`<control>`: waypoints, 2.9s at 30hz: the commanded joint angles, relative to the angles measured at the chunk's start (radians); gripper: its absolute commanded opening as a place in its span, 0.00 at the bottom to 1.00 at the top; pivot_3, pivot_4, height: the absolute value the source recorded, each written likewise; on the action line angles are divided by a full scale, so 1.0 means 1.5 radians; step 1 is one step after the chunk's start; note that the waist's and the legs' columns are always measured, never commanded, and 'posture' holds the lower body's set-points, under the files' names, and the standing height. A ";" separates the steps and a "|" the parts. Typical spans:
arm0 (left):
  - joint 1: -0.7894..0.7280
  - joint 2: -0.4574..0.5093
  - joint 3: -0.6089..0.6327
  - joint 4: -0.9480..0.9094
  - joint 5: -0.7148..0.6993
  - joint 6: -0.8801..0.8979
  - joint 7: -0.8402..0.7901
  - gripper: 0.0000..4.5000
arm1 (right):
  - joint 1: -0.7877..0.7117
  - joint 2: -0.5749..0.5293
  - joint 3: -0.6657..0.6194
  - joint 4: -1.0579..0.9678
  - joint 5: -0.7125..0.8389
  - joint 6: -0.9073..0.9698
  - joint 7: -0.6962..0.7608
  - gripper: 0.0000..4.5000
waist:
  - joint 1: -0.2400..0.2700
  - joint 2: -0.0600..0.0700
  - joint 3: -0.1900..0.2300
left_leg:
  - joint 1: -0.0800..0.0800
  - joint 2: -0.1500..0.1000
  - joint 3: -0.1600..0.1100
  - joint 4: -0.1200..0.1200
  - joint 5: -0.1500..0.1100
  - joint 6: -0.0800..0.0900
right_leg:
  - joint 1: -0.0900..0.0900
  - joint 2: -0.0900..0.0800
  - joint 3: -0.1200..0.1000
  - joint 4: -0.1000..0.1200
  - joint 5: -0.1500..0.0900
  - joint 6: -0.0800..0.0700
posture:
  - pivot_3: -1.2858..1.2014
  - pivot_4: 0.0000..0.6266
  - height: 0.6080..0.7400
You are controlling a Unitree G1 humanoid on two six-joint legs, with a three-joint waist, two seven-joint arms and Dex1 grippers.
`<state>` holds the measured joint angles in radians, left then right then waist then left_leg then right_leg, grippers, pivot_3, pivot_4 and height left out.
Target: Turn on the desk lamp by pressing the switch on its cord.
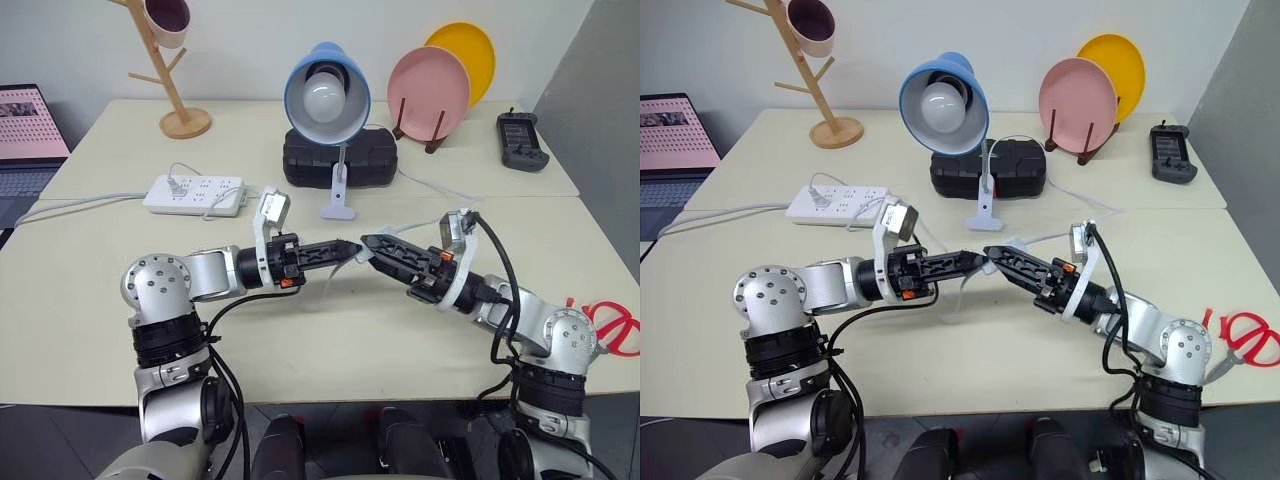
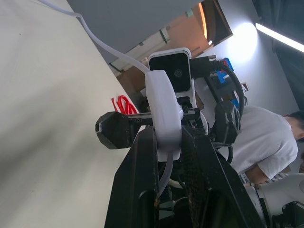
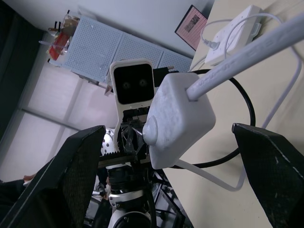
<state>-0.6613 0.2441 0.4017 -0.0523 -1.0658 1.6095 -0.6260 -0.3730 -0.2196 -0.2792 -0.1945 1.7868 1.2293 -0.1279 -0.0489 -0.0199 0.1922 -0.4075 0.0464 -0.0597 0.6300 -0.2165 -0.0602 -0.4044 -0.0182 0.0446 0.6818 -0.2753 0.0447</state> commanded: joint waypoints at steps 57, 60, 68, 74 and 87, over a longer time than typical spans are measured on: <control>-0.082 0.301 -0.532 0.139 0.507 -0.748 -0.368 0.08 | -0.030 -0.481 0.195 -0.155 -0.415 -0.168 0.551 1.00 | 0.013 0.000 0.000 | -0.003 0.000 0.001 -0.001 0.000 0.000 | -0.002 0.000 0.000 -0.005 -0.002 0.003 | 0.52 0.24 1.00; -0.080 0.278 -0.522 0.164 0.519 -0.774 -0.372 0.08 | -0.034 -0.478 0.217 -0.147 -0.482 -0.200 0.591 1.00 | 0.013 0.000 0.000 | -0.006 0.000 0.001 -0.001 0.000 0.000 | -0.004 0.000 0.001 -0.005 -0.001 0.000 | 0.52 0.24 1.00; -0.074 0.350 -0.422 0.097 0.462 -0.707 -0.436 0.40 | -0.078 -0.457 0.242 -0.069 -0.605 -0.244 0.670 1.00 | 0.009 -0.001 0.001 | -0.006 0.000 0.001 -0.001 0.000 0.000 | -0.005 0.000 0.001 -0.004 -0.002 0.003 | 0.52 0.24 1.00; -0.022 0.456 -0.306 0.001 0.394 -0.595 -0.449 0.69 | -0.122 -0.464 0.260 -0.029 -0.670 -0.266 0.750 1.00 | 0.010 -0.001 0.001 | -0.006 0.000 0.001 0.000 0.000 0.000 | -0.005 0.000 0.000 -0.002 -0.002 0.003 | 0.52 0.24 1.00; 0.192 0.566 -0.157 -0.140 0.380 -0.585 -0.387 0.96 | -0.163 -0.458 0.311 0.030 -0.803 -0.345 0.875 1.00 | 0.011 -0.001 0.003 | -0.006 0.001 0.001 0.000 0.000 0.000 | -0.006 0.000 0.000 -0.001 -0.003 0.003 | 0.52 0.24 1.00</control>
